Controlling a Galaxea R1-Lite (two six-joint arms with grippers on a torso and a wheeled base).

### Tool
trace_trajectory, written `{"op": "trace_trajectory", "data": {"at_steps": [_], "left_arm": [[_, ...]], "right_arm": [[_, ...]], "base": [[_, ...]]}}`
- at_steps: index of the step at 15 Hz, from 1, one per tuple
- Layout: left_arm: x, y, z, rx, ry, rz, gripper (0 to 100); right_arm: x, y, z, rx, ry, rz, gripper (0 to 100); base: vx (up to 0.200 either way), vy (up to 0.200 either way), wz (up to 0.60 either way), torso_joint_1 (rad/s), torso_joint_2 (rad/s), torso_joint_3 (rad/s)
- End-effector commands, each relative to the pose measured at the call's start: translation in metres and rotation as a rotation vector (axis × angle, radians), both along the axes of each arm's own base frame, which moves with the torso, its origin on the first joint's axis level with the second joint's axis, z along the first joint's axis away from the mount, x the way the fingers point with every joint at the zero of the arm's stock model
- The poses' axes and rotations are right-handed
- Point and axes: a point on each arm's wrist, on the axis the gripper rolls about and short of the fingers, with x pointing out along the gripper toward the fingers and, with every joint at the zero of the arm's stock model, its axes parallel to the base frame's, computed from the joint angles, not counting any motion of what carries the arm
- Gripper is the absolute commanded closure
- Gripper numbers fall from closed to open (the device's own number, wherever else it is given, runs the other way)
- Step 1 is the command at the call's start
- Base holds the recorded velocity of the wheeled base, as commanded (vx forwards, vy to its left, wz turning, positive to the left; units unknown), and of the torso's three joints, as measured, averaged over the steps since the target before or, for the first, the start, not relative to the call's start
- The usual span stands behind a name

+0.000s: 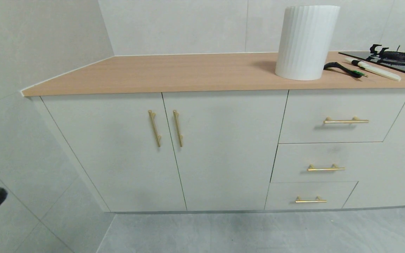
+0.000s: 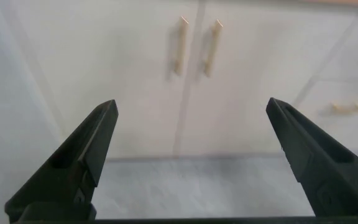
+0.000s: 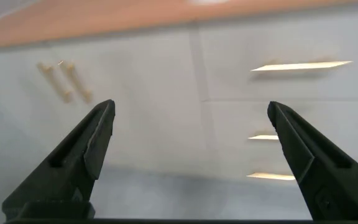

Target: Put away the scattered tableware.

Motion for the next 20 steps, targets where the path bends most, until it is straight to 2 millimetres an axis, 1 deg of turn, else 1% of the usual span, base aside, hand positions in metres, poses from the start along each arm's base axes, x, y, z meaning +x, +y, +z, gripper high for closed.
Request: {"op": "trace_trajectory", "data": {"at_steps": [1,3,4,5,6,7,9,12,14,15,18,19,20], "left_arm": [[-0.058,0.017,-0.023,0.064,-0.167,0.106,0],[-0.07,0.019,-0.029,0.058,-0.21,0.132,0],[-0.07,0.019,-0.029,0.058,-0.21,0.132,0],[-0.079,0.019,-0.032,0.052,-0.249,0.166,0],[-0.084,0.019,-0.037,0.049,-0.267,0.179,0],[-0.084,0.019,-0.039,0.048,-0.265,0.188,0],[-0.081,0.018,-0.044,0.047,-0.243,0.241,0],[-0.077,0.014,-0.053,0.063,-0.208,0.303,0],[-0.076,0.01,-0.077,0.102,-0.185,0.359,0],[-0.075,0.009,-0.089,0.133,-0.173,0.347,0],[-0.062,0.009,-0.116,0.142,-0.095,0.33,0],[-0.056,0.009,-0.13,0.154,-0.044,0.317,0],[-0.052,0.008,-0.143,0.166,-0.003,0.292,0]], "right_arm": [[-0.085,-0.027,-0.03,-0.059,-0.17,-0.192,0],[-0.112,-0.028,-0.044,-0.11,-0.208,-0.271,0],[-0.112,-0.028,-0.044,-0.11,-0.208,-0.271,0],[-0.125,-0.028,-0.06,-0.128,-0.199,-0.287,0],[-0.125,-0.027,-0.064,-0.131,-0.176,-0.31,0],[-0.127,-0.024,-0.065,-0.133,-0.184,-0.33,0],[-0.133,-0.021,-0.08,-0.14,-0.207,-0.35,0],[-0.123,-0.021,-0.097,-0.148,-0.149,-0.366,0],[-0.106,-0.02,-0.122,-0.164,-0.06,-0.354,0],[-0.099,-0.02,-0.133,-0.168,-0.038,-0.354,0],[-0.08,-0.02,-0.167,-0.19,-0.025,-0.343,0],[-0.078,-0.02,-0.174,-0.214,0.005,-0.315,0],[-0.078,-0.019,-0.176,-0.213,0.021,-0.292,0]], "base": [[0.0,0.0,0.0,0.0,0.0,0.0],[0.0,0.0,0.0,0.0,0.0,0.0],[0.0,0.0,0.0,0.0,0.0,0.0],[0.0,0.0,0.0,0.0,0.0,0.0],[0.0,0.0,0.0,0.0,0.0,0.0],[0.0,0.0,0.0,0.0,0.0,0.0],[0.0,0.0,0.0,0.0,0.0,0.0],[0.0,0.0,0.0,0.0,0.0,0.0],[0.0,0.0,0.0,0.0,0.0,0.0],[0.0,0.0,0.0,0.0,0.0,0.0],[0.0,0.0,0.0,0.0,0.0,0.0],[0.0,0.0,0.0,0.0,0.0,0.0],[0.0,0.0,0.0,0.0,0.0,0.0]]}}
